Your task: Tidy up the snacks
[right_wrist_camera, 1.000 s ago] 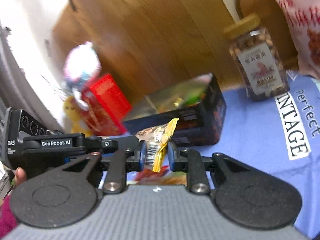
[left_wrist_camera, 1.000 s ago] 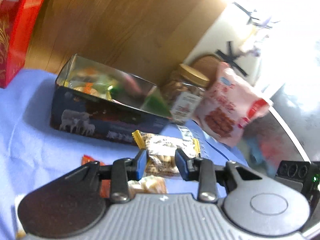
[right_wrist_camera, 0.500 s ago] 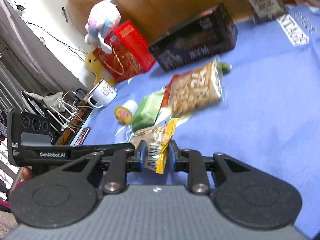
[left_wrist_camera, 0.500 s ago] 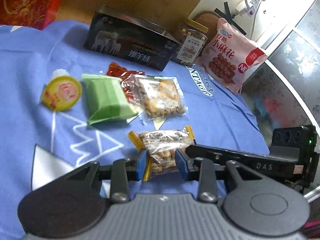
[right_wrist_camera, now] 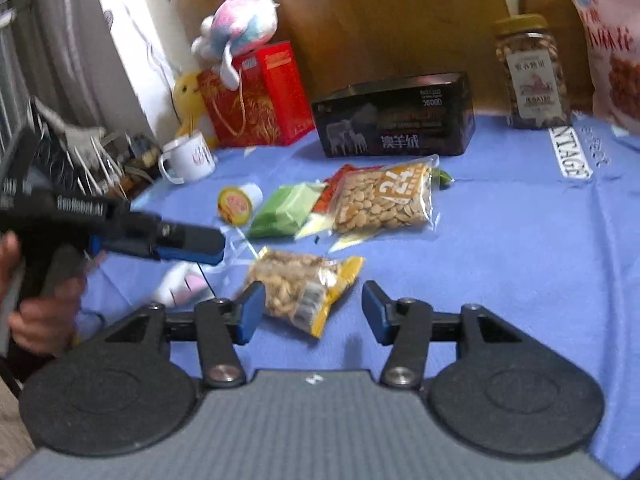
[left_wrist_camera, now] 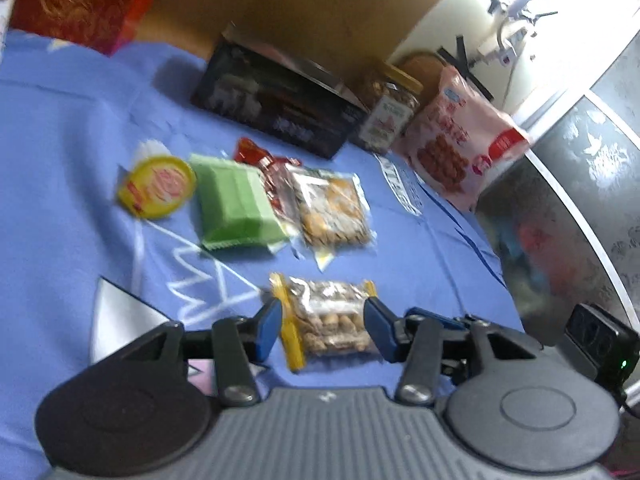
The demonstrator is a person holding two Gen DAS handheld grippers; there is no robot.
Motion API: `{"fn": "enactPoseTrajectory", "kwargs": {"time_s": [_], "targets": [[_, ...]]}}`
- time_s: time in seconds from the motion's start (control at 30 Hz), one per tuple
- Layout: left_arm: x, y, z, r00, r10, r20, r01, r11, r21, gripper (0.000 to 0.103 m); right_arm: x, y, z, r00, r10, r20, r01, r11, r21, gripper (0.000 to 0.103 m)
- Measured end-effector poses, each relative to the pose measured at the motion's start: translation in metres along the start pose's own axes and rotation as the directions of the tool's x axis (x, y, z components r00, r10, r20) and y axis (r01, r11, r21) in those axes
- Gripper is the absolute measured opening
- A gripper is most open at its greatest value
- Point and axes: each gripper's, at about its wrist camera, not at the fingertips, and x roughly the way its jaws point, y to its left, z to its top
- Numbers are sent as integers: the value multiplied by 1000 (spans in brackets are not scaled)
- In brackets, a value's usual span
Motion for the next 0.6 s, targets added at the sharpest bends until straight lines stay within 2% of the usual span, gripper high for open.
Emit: {"fn": "enactPoseTrajectory", "kwargs": {"time_s": [0.13,0.27,0.33,0.4,0.43,0.47,0.6], "targets": [[23,-8,-5,998,23,-54,-21,999,31,53,9,9,-5,997,-64,-34,60,993,-101,56],[29,-7,-5,998,20,-56,-18,999,39,53,16,11,-7,997,-53,-48,46,989,-141,54],[29,-5,-5,998,12,-55,-10,999,35,50,21,11,-6,997,-47,-59,38,988,-151,54],[29,-3,-5,998,12,-58,-10,999,33,36,26,11,-6,997,-47,-64,36,986,-160,44],[31,-2,-4,998,12,-65,-10,999,31,29,28,11,-5,997,-45,-62,34,986,-166,41],[32,-1,-4,998,14,-59,-12,1000,29,25,28,13,-5,997,-49,-61,38,984,-172,41],[27,-4,1,999,-16,-45,18,999,48,24,30,16,-3,996,-58,-61,46,981,-190,38]]}}
